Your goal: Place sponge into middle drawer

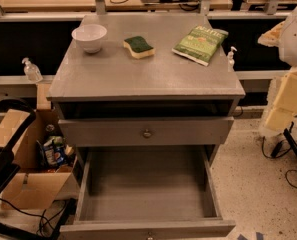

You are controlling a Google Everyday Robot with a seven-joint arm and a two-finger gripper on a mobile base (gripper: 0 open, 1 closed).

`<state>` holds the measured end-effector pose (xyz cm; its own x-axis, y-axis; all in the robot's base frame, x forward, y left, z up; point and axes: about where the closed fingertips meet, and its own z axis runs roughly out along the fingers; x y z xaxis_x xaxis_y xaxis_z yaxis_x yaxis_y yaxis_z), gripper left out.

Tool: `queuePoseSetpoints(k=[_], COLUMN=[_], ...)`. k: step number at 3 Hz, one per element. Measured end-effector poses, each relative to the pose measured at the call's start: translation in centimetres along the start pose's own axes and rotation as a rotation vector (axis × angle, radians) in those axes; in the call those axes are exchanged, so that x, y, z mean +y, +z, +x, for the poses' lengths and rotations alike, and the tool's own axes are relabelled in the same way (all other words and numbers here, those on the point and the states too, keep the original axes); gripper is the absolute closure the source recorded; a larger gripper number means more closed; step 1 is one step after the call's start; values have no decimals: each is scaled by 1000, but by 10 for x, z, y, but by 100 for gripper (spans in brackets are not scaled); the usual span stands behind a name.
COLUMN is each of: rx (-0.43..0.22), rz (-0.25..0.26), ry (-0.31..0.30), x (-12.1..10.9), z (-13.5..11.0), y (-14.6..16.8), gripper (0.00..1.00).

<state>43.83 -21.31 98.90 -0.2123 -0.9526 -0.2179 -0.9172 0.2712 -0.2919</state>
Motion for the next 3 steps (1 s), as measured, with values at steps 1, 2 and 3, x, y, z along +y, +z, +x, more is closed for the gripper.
queuePoseSetpoints(k=[1,2,3], rx=[-7,-95,-237], rz=[5,63,131], ry=[4,56,122], x=[-2,-30,-88], z=[0,-3,-23], y=[1,17,43], gripper=[0,0,0])
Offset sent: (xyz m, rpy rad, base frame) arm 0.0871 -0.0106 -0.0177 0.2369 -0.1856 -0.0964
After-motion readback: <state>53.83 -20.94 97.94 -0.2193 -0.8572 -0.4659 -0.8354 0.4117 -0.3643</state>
